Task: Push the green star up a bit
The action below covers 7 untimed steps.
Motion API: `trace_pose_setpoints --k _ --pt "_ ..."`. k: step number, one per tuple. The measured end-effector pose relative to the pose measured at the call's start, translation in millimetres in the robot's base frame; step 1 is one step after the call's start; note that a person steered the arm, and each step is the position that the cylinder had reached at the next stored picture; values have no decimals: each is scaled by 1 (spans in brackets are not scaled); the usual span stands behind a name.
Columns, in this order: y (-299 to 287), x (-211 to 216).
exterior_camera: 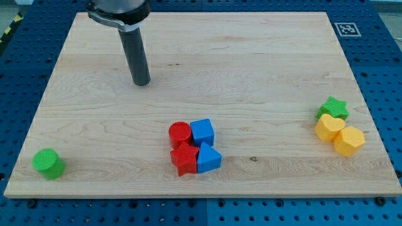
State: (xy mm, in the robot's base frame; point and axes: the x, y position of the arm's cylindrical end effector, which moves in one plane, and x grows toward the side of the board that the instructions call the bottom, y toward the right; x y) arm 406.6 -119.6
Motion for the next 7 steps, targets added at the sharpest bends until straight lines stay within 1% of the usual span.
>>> trace_pose_setpoints --k 1,3,5,7 --pt "0 0" --pt "2 -23" --pt "17 -24" --pt "17 -27"
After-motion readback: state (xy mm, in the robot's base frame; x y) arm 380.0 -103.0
